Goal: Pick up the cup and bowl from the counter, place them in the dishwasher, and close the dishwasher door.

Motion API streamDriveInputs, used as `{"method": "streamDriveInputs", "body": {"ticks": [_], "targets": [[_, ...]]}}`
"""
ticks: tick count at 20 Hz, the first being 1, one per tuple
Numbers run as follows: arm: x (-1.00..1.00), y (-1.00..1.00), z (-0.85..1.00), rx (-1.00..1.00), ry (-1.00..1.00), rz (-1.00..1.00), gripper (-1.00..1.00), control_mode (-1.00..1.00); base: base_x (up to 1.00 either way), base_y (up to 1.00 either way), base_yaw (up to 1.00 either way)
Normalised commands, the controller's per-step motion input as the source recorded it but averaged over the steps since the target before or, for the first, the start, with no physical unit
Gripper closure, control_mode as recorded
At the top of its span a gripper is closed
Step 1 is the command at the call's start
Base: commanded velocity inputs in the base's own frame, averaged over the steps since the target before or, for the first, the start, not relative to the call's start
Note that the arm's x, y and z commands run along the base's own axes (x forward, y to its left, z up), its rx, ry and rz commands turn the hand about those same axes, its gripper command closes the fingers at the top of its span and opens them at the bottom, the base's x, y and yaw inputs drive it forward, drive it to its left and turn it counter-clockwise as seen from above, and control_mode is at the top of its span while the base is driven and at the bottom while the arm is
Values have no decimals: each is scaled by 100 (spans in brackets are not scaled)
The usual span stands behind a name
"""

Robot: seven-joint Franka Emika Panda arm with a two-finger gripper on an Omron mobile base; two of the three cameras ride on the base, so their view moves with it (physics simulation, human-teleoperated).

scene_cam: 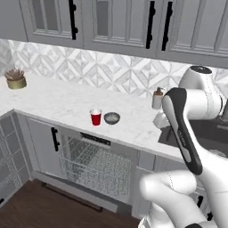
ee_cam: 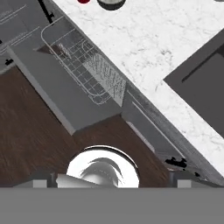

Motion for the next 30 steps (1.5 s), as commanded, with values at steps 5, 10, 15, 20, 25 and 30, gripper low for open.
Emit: {"method": "streamDriveInputs", "body": {"ticks": [5,10,15,20,25,30], "targets": [[0,0,0,0,0,0,-100,100,32,0,51],[0,0,0,0,0,0,-100,100,45,0,48],[0,0,0,0,0,0,-100,100,43,-2,31],[0,0,0,0,0,0,-100,100,44,-21,16],[0,0,0,0,0,0,-100,100,38,-46,17],[0,0,0,0,0,0,-100,100,-14,-25,26]]}}
